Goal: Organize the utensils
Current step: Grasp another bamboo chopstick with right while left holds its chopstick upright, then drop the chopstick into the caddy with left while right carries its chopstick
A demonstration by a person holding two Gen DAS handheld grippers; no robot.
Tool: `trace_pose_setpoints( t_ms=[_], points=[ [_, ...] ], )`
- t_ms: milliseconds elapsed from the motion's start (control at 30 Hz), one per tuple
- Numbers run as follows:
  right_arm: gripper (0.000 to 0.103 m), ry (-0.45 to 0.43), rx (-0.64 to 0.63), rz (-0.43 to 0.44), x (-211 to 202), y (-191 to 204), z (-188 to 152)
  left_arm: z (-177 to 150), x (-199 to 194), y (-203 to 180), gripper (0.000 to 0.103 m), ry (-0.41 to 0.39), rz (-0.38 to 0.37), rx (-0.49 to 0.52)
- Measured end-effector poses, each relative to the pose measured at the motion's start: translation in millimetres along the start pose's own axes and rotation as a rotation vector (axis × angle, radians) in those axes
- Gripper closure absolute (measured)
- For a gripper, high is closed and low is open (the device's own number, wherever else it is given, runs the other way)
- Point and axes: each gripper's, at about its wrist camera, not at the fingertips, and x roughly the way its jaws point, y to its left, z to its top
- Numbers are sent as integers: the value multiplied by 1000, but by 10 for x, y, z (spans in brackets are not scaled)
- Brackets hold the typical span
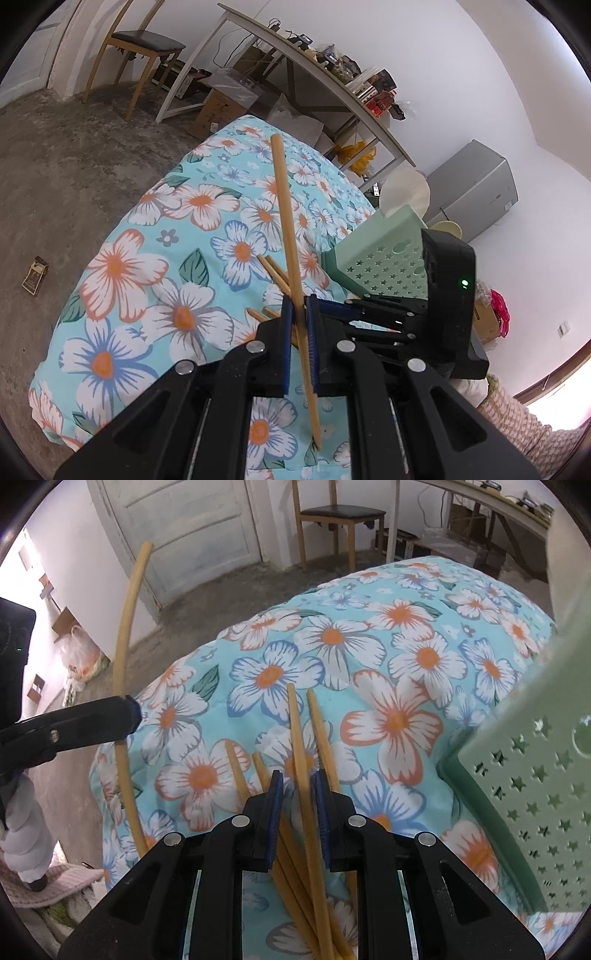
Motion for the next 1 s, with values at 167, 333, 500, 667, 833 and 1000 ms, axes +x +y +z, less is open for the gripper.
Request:
trace_pose_setpoints(
  t_ms=[167, 333, 500, 667, 833, 1000],
  points=[
    [98, 13, 23, -8, 83, -50, 98, -3, -7, -34, 96, 0, -1, 7],
    [98, -32, 69, 1, -39, -135, 129, 7, -37, -94, 97, -6, 1, 26],
    [98, -157, 151, 2, -534, -252, 31, 18, -99, -216, 97, -22, 0, 63],
    [98, -302, 243, -10, -1081, -343, -182, 26, -162, -384, 98, -41, -2, 118],
    [98, -406, 323, -52, -1388, -369, -453, 41, -206, -548, 98, -62, 5, 189],
    [98, -490, 389, -82, -1538, -379, -664, 70, -212, -725, 98, -74, 26, 260]
  ],
)
